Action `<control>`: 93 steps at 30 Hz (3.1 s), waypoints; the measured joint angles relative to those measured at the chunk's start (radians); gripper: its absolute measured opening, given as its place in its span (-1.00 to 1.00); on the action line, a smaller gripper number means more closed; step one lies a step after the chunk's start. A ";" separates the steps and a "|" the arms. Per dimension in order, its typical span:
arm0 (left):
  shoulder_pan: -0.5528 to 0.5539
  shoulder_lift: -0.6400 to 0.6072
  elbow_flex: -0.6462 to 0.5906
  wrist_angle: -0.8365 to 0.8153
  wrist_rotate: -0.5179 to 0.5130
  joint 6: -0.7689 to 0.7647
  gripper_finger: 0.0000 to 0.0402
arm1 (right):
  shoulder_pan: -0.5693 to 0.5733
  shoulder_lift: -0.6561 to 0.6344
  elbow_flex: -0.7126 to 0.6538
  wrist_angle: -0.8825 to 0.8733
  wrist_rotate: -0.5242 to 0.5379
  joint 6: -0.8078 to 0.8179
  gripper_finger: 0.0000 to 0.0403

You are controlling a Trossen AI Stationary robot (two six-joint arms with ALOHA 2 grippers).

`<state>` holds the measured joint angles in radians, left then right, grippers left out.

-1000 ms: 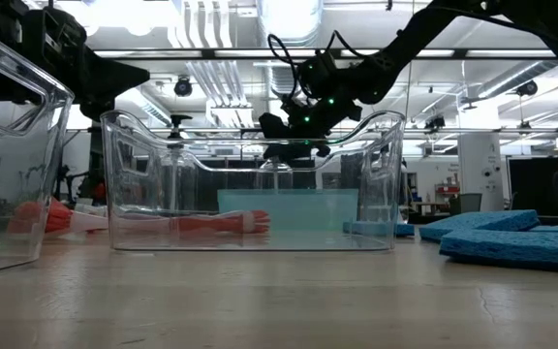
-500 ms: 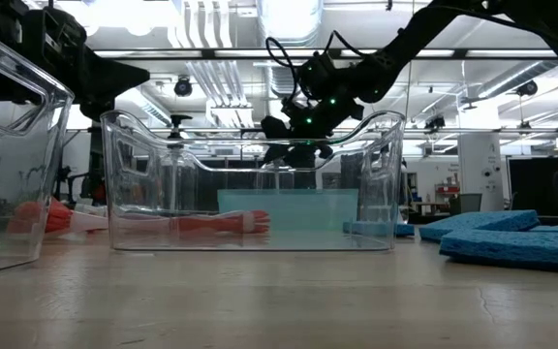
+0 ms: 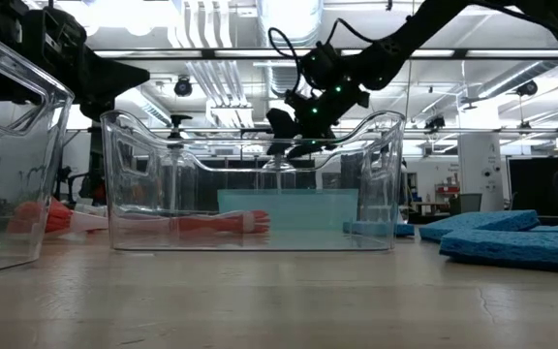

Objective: Pick & Place Kitchen Sink Supplies
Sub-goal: Put the transparent soap dispenser into the green bin

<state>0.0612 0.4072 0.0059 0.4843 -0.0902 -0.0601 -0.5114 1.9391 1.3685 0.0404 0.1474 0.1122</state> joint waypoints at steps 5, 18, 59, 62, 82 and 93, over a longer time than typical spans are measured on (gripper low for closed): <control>0.000 0.000 0.000 0.000 0.000 0.000 -0.96 | 0.003 -0.038 -0.001 -0.115 -0.003 -0.032 0.58; 0.000 0.000 0.000 -0.006 0.000 0.000 -0.96 | 0.049 -0.160 -0.003 -0.363 0.001 -0.059 0.56; 0.000 0.000 0.000 -0.014 0.000 0.000 -0.96 | 0.246 -0.852 -0.753 -0.280 0.514 0.463 0.63; 0.000 0.000 0.000 -0.014 0.000 0.000 -0.96 | 0.244 -0.835 -0.771 -0.187 0.555 0.446 0.62; 0.000 0.000 0.000 -0.014 0.000 0.000 -0.96 | 0.133 -0.668 -0.810 0.140 0.615 0.304 0.61; 0.000 0.000 0.000 -0.014 0.000 0.000 -0.96 | 0.053 -0.638 -0.810 0.191 0.613 0.265 0.61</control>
<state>0.0611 0.4072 0.0059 0.4706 -0.0902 -0.0601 -0.4584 1.3008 0.5583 0.2315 0.7603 0.3768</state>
